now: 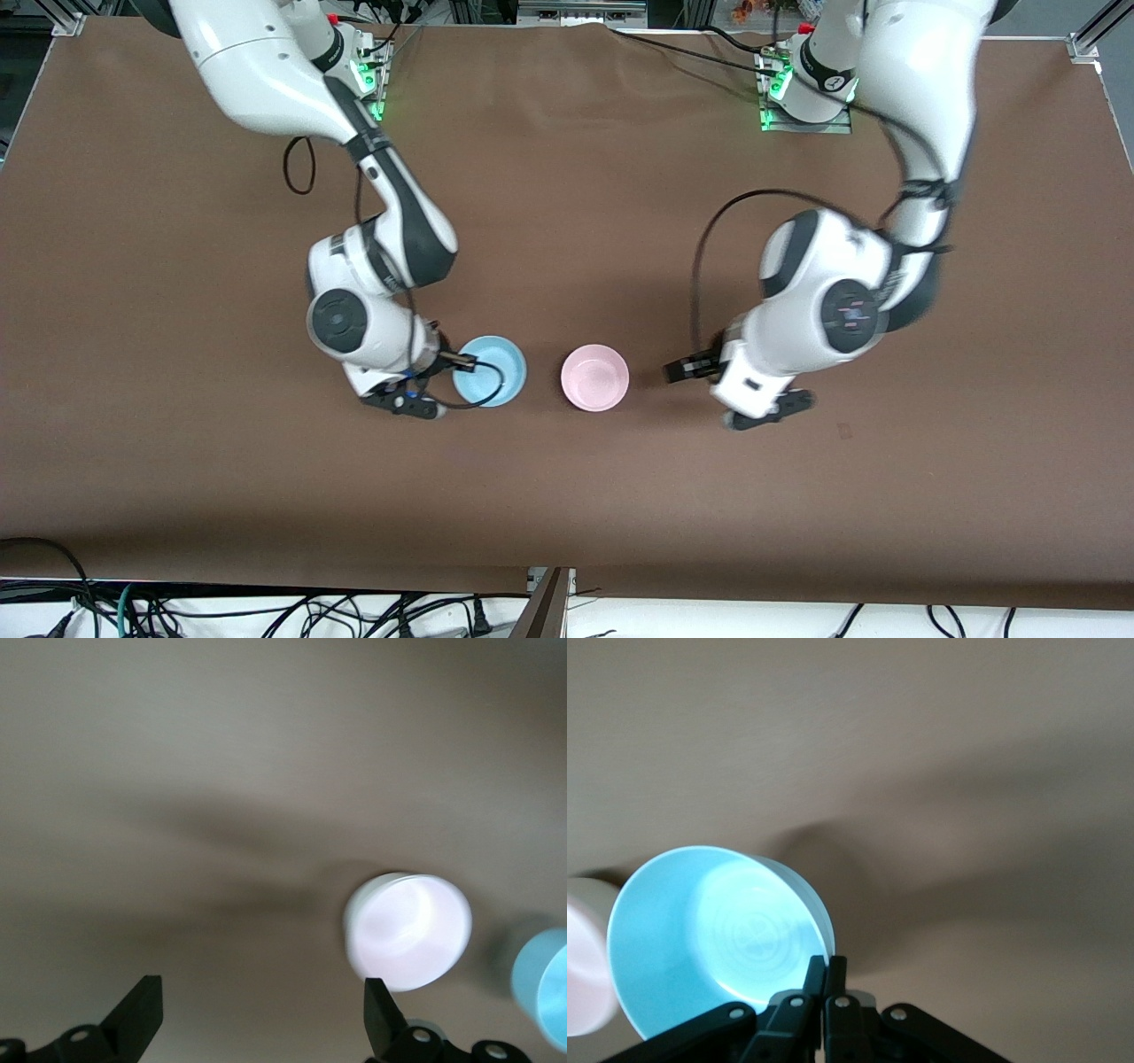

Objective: Stack pink and blue bowls on white bowl

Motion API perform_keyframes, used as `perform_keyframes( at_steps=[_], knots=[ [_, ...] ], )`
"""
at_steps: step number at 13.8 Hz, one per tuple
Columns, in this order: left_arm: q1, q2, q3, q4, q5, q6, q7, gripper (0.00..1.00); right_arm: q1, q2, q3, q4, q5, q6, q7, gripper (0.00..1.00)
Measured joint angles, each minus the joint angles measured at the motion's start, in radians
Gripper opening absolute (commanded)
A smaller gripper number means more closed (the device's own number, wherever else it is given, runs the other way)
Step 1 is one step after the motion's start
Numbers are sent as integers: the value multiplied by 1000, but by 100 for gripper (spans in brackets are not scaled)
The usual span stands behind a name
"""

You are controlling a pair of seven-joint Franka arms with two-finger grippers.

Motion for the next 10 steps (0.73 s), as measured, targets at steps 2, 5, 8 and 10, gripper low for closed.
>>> perform_keyframes(
  at_steps=[2, 5, 8, 10],
  knots=[
    [56, -65, 2, -1, 39, -105, 79, 100, 56, 8, 9, 33, 0, 38, 165, 0],
    [135, -154, 7, -19, 79, -217, 198, 100, 122, 66, 28, 137, 1, 84, 398, 0],
    [196, -244, 8, -51, 93, -293, 276, 100, 164, 133, 30, 191, 1, 139, 472, 0],
    [206, -293, 8, -62, 124, -322, 285, 100, 171, 162, 29, 199, 1, 159, 476, 0]
  ],
)
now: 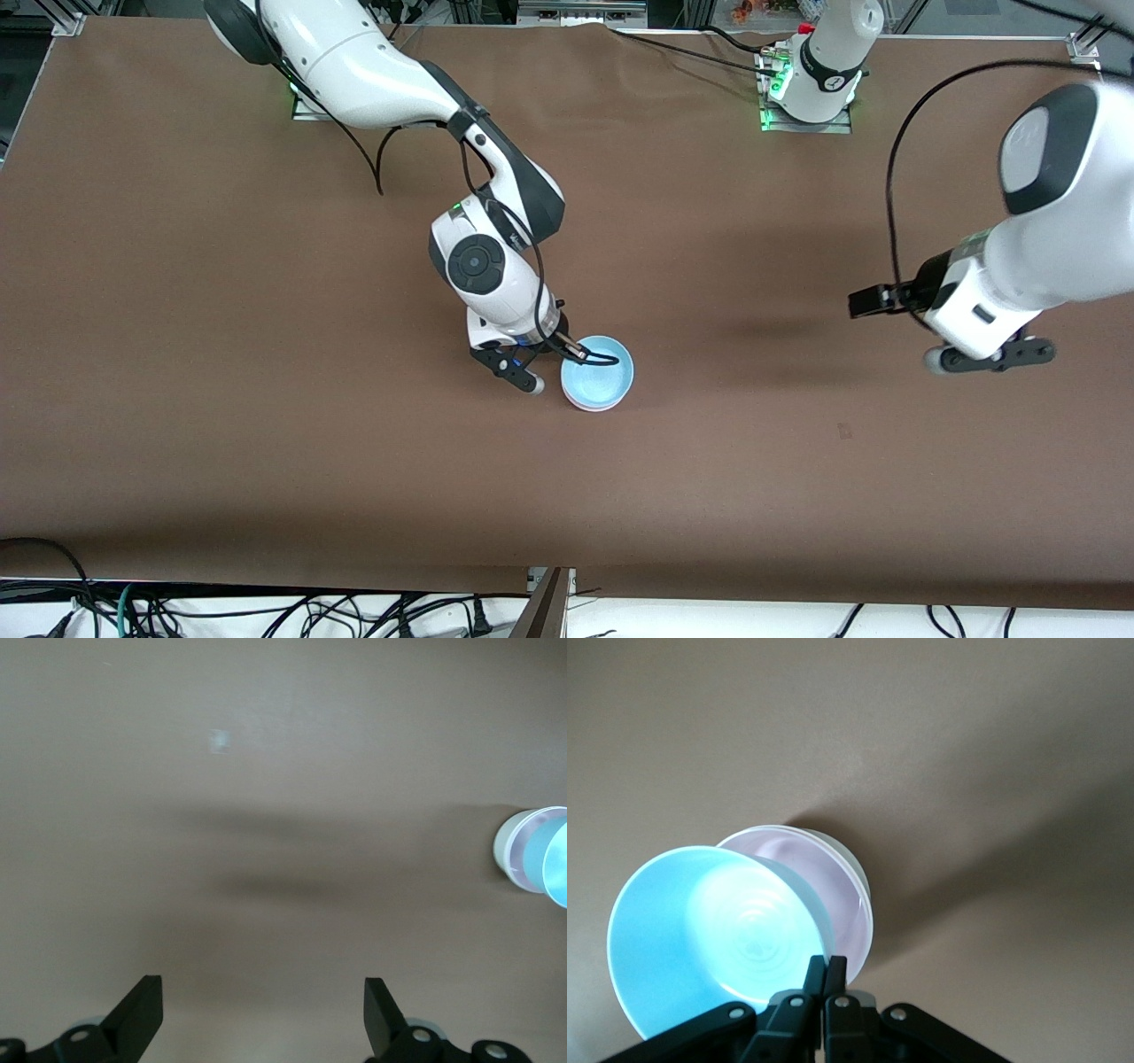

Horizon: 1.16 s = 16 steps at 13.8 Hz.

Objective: Stack pink and blue bowls on white bowl

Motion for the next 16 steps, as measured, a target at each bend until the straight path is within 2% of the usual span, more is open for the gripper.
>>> perform_keyframes(
  at_steps=[6, 13, 14, 15, 16],
  knots=[
    [22, -83, 1, -7, 8, -84, 68, 100, -2, 9, -7, 9, -6, 1, 0, 0],
    [31, -96, 11, -7, 8, -97, 88, 100, 0, 29, -7, 9, -33, 0, 0, 0],
    [31, -96, 11, -7, 8, -97, 89, 100, 1, 30, -7, 9, -33, 0, 0, 6],
    [31, -97, 11, -7, 8, -97, 89, 100, 1, 31, -7, 9, -33, 0, 0, 42],
    [31, -99, 11, -7, 8, -97, 90, 100, 0, 31, -7, 9, -33, 1, 0, 60]
  ],
)
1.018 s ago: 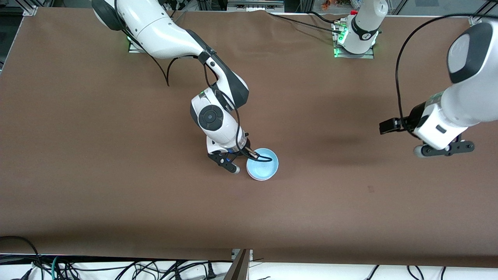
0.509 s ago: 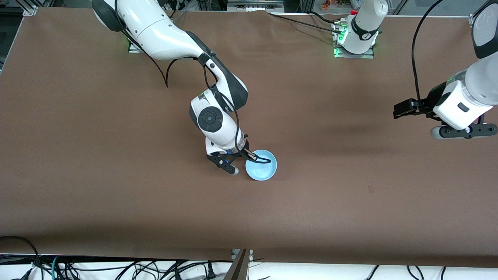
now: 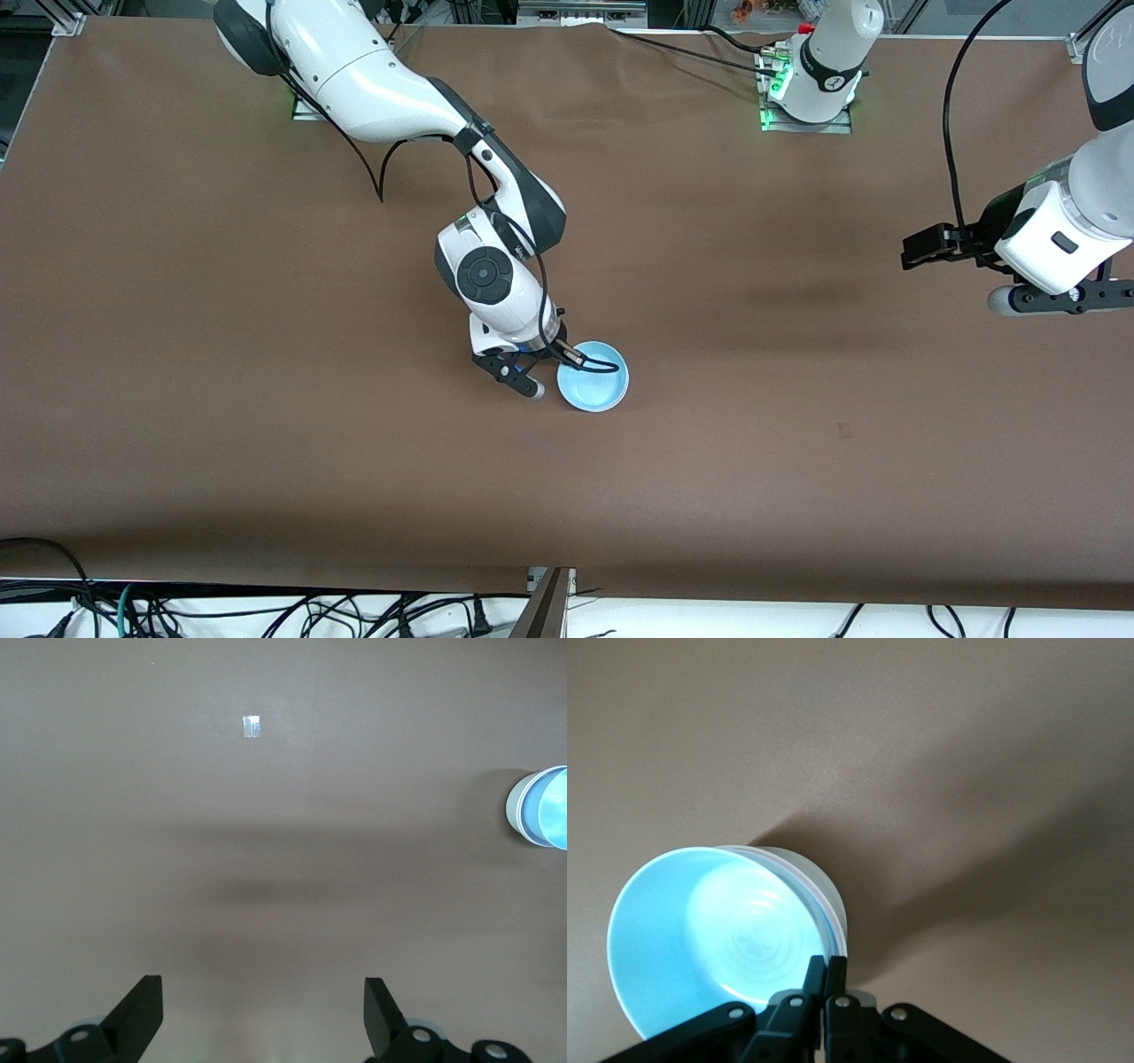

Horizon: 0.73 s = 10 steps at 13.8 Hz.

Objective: Stack pink and blue bowls on white bowl

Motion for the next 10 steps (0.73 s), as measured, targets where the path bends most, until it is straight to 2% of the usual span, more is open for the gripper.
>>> perform_keyframes(
  at_steps=[1, 2, 7, 10],
  knots=[
    [0, -3, 0, 0, 0, 0, 0, 100, -1, 0, 0, 1, 0, 0, 0, 93],
    [0, -5, 0, 0, 0, 0, 0, 100, -2, 0, -1, 3, 0, 1, 0, 100],
    [-1, -8, 0, 0, 0, 0, 3, 100, -15, -1, -6, 25, 0, 1, 4, 100],
    [1, -8, 5, -1, 0, 0, 3, 100, -32, -20, -47, 35, -13, -42, 0, 100]
  ],
)
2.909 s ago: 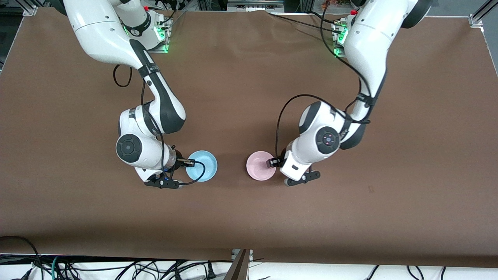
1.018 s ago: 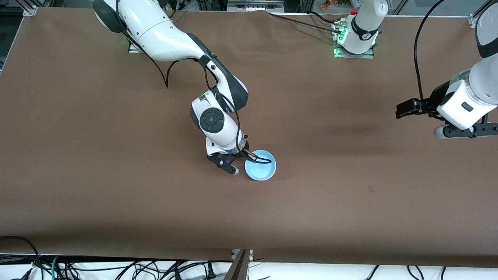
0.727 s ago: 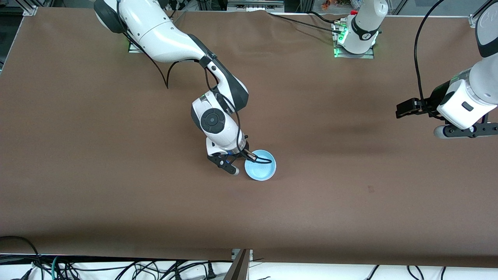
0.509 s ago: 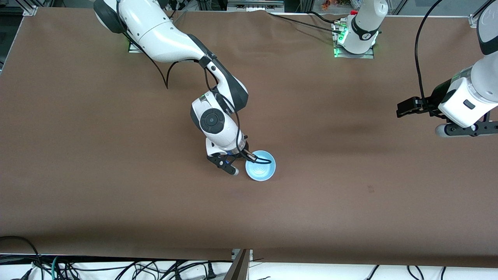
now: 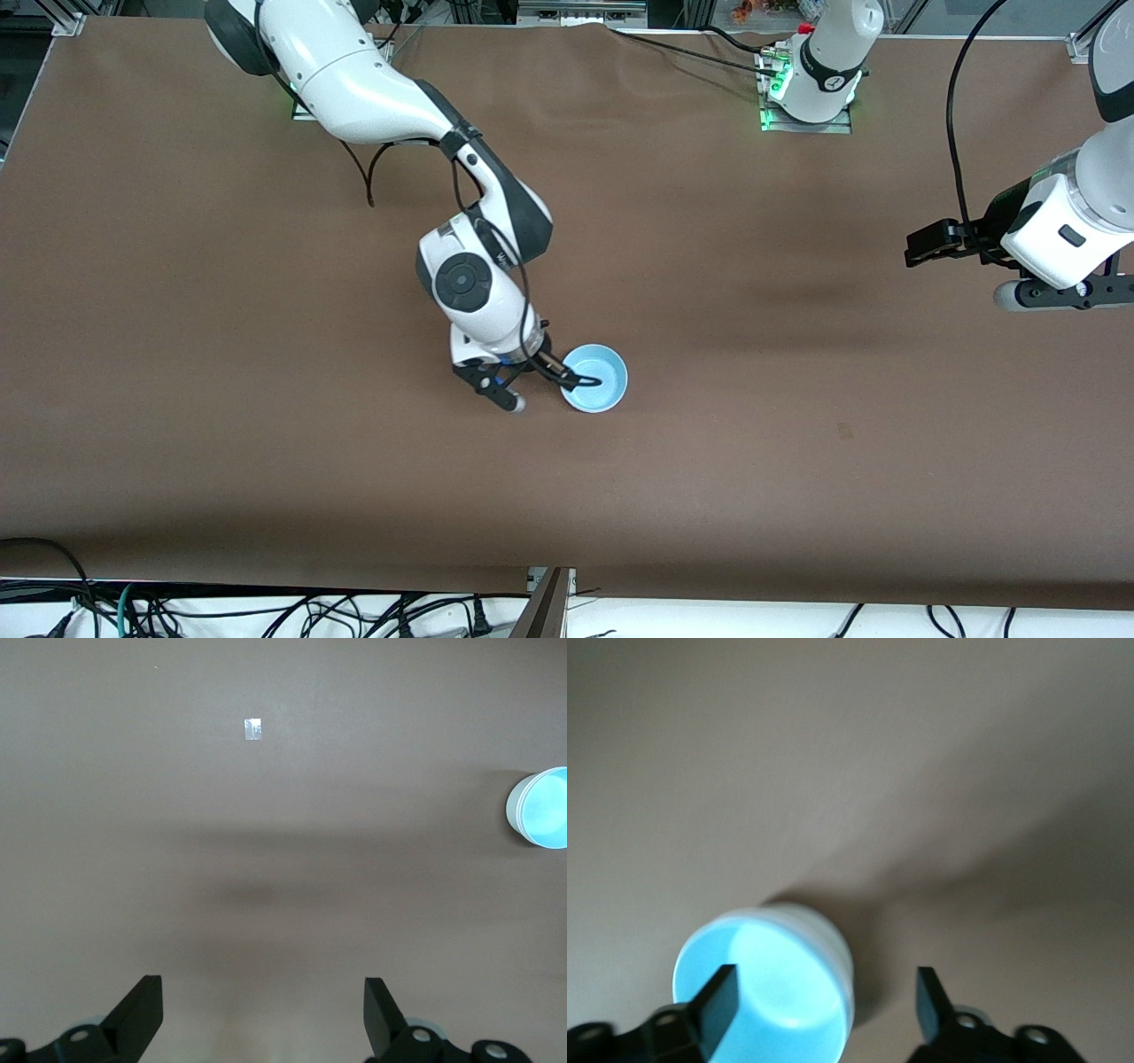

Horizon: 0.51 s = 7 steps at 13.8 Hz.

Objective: Stack pink and blue bowls on white bowl

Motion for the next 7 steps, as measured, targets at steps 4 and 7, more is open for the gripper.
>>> perform_keyframes(
  at_steps=[4, 7],
  knots=[
    [6, 1, 17, -9, 0, 0, 25, 100, -36, -116, -76, -1, -7, -214, -195, 100],
    [7, 1, 19, -12, 0, 0, 29, 100, -120, -294, -98, -10, -7, -487, -511, 100]
  ],
)
